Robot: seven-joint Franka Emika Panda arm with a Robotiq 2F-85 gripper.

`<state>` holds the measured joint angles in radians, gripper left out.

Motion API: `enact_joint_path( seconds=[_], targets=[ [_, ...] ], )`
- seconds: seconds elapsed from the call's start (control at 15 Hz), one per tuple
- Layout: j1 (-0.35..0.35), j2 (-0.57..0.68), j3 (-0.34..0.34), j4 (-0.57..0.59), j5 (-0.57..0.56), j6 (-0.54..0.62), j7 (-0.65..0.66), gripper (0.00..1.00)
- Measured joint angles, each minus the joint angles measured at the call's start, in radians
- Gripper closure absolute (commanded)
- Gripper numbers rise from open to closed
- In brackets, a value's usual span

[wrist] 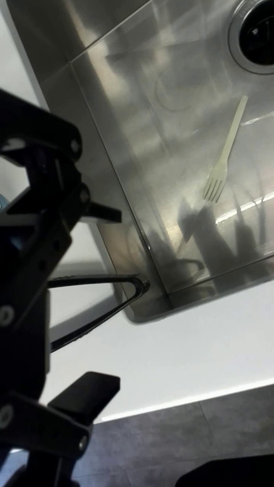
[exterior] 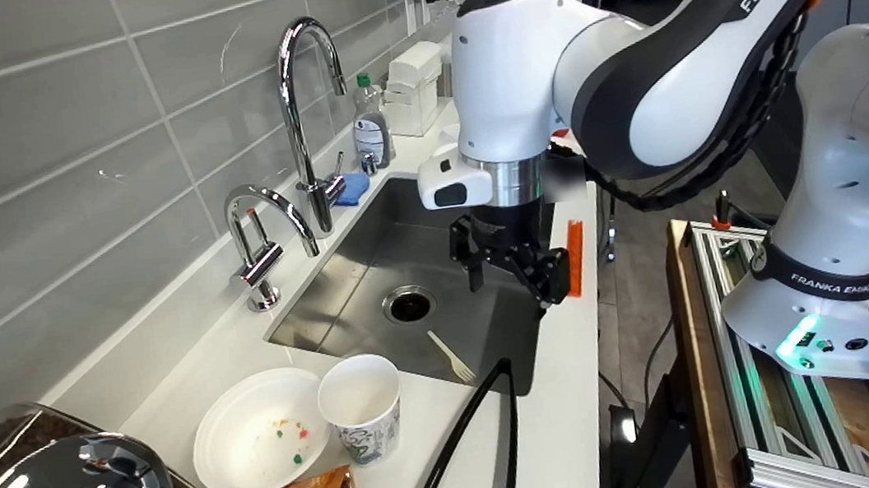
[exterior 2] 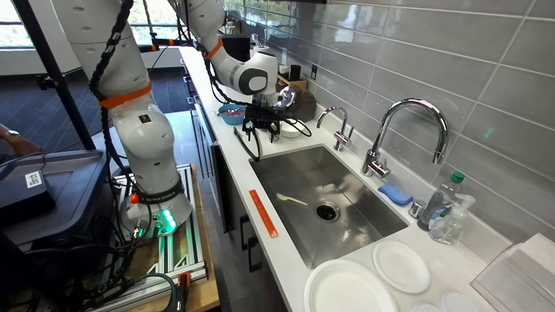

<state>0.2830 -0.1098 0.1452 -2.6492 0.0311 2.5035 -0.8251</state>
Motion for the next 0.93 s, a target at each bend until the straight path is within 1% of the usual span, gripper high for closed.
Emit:
enact_joint_path(
  seconds=[0.2, 0.33, 0.53, 0.73, 0.93],
  targets=[
    [0.010, 0.001, 0.012, -0.027, 0.038, 0.057, -0.090, 0.00],
    [0.021, 0.006, 0.021, -0.030, 0.067, 0.069, -0.129, 0.00],
    [0.026, 0.035, 0.041, -0.021, 0.071, 0.070, -0.140, 0.00],
    [0.026, 0.095, 0.064, 0.005, 0.060, 0.071, -0.141, 0.00],
    [0.024, 0.172, 0.088, 0.033, 0.062, 0.130, -0.166, 0.00]
  ],
)
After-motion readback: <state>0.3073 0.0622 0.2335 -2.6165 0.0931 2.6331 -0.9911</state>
